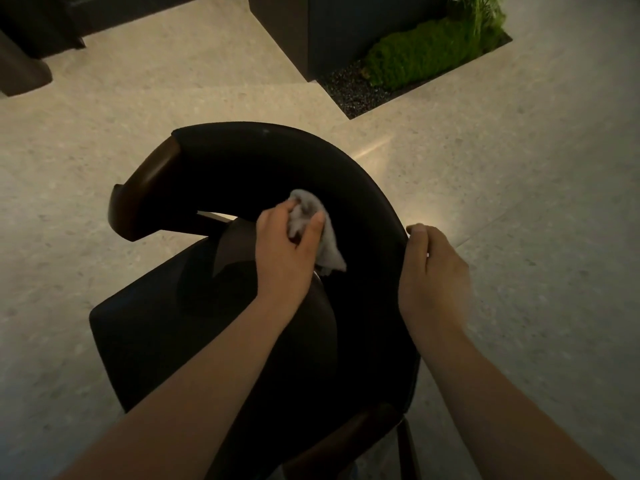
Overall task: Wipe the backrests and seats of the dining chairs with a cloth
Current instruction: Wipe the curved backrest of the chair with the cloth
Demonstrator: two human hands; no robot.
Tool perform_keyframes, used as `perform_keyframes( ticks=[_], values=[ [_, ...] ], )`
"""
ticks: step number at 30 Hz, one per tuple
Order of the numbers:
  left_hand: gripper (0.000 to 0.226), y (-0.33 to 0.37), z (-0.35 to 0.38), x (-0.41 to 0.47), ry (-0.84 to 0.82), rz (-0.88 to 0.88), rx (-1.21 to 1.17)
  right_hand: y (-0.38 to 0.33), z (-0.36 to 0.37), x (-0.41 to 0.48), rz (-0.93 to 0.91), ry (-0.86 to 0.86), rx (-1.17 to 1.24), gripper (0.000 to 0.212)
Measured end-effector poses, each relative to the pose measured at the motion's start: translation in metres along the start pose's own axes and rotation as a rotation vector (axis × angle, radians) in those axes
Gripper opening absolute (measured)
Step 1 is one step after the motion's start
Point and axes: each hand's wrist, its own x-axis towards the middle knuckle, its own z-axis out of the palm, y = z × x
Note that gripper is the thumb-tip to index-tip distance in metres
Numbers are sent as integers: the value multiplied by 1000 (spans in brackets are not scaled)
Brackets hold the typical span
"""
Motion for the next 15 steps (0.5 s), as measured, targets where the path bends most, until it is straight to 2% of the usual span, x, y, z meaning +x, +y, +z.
perform_keyframes(
  ticks=[7,11,15],
  values=[
    [55,50,14,14,37,132,-85,-2,8,4,1,55,-66,48],
    [47,59,24,17,-22,196,28,-1,10,6,-18,45,-110,47],
    [35,61,35,25,30,195,171,-1,11,6,-32,35,-97,42]
  ],
)
